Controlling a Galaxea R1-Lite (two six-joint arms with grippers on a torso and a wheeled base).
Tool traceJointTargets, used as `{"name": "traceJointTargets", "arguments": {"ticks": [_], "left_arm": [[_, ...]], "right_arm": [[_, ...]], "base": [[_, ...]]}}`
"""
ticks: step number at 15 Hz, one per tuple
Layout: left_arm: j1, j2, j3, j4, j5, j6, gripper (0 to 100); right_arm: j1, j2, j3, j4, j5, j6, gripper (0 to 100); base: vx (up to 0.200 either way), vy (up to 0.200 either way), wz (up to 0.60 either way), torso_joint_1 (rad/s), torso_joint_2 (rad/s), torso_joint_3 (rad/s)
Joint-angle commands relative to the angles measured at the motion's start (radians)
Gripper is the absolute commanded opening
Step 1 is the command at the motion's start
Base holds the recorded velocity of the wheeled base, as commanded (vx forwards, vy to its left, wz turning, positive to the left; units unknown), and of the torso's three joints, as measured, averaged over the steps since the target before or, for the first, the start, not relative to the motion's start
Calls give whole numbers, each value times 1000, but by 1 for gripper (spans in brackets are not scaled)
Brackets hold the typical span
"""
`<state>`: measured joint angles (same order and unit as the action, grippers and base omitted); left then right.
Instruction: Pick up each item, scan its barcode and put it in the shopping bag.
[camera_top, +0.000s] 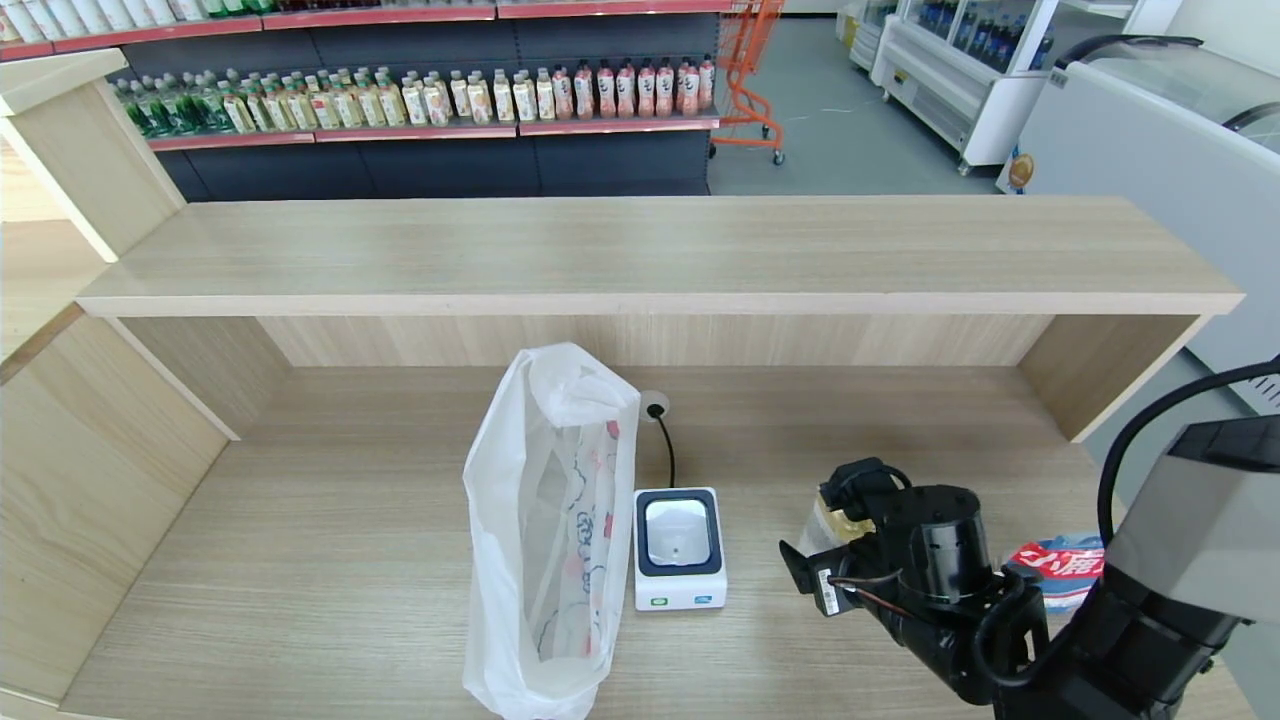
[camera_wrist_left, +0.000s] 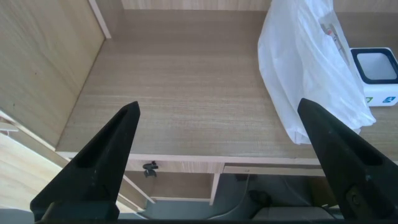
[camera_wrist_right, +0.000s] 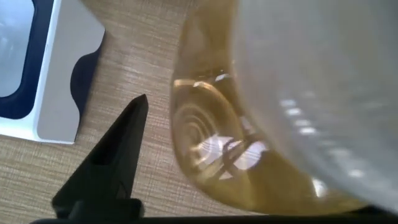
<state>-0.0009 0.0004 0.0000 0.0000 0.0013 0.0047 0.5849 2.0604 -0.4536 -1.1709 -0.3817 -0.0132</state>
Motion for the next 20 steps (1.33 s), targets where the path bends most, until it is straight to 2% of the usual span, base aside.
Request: {"name": "traceJointTargets", "arguments": {"ticks": [1,7,10,13,14,17,19,20], "left_arm": [[1,0,0,0,0,0,100],[-1,0,0,0,0,0,100],[1,0,0,0,0,0,100],[-1,0,0,0,0,0,100],[1,0,0,0,0,0,100],[1,0,0,0,0,0,100],[-1,0,0,0,0,0,100],[1,0,0,0,0,0,100]], "right_arm": [[0,7,-34,0,1,-1,0],[-2,-6,-71,7,-3,6,0],[-57,-11,-37,0,-3,10,0],[-100,-95,-31,14,73,85,0],[-115,-155,-30,36,145,116,0],[-281,-456,-43,293,656,191,0],[-381,-551,-42,367,974,225,0],[-396,-576,-39,382,1083,257,0]], "base": [[0,0,0,0,0,0],[0,0,0,0,0,0],[0,0,0,0,0,0],[0,0,0,0,0,0],[0,0,0,0,0,0],[0,0,0,0,0,0],[0,0,0,0,0,0],[0,0,0,0,0,0]]}}
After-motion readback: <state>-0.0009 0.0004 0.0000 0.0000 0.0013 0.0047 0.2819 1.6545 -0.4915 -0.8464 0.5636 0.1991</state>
